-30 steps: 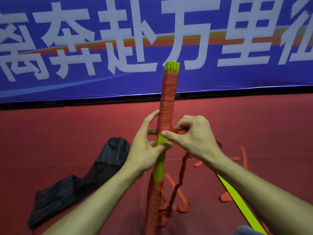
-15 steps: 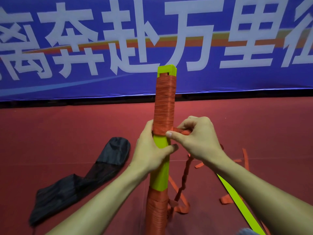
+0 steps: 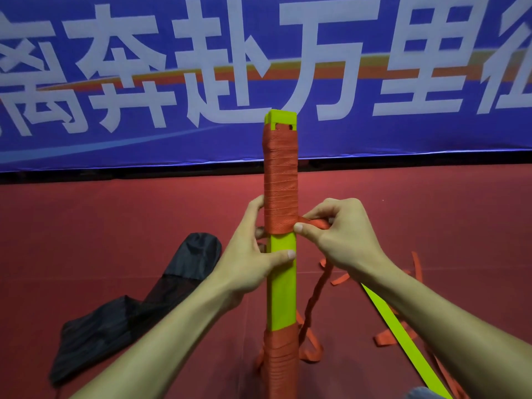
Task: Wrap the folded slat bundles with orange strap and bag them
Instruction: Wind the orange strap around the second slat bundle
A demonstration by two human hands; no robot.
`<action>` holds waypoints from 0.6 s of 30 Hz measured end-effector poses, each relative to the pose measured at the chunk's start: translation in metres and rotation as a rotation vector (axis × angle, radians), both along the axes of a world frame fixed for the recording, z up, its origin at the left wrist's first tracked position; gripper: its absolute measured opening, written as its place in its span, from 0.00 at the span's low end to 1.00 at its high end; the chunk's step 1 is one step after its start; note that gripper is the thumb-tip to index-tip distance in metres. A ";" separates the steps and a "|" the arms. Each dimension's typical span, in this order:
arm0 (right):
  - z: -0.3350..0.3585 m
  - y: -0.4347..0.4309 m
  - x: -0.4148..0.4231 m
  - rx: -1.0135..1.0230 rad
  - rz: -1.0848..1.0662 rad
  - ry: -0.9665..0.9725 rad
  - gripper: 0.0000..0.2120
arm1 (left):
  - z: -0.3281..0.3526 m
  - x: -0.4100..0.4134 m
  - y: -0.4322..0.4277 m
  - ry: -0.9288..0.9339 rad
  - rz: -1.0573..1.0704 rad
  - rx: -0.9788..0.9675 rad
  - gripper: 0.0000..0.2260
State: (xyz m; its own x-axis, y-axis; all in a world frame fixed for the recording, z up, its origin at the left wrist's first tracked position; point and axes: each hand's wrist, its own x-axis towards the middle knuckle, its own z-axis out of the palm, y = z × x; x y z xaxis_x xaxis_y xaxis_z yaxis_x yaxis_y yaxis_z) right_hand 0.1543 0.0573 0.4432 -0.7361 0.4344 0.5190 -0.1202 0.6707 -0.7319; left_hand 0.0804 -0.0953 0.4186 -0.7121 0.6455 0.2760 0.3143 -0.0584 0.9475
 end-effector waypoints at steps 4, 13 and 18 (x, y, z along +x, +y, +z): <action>-0.002 0.003 0.001 -0.016 -0.015 0.003 0.10 | 0.004 -0.001 -0.006 -0.035 -0.129 -0.054 0.42; 0.001 0.005 0.003 0.061 0.005 0.030 0.12 | -0.002 -0.007 -0.013 -0.133 -0.177 0.003 0.40; -0.005 0.016 -0.001 0.145 0.050 -0.007 0.04 | -0.005 -0.007 -0.014 -0.135 -0.126 0.027 0.40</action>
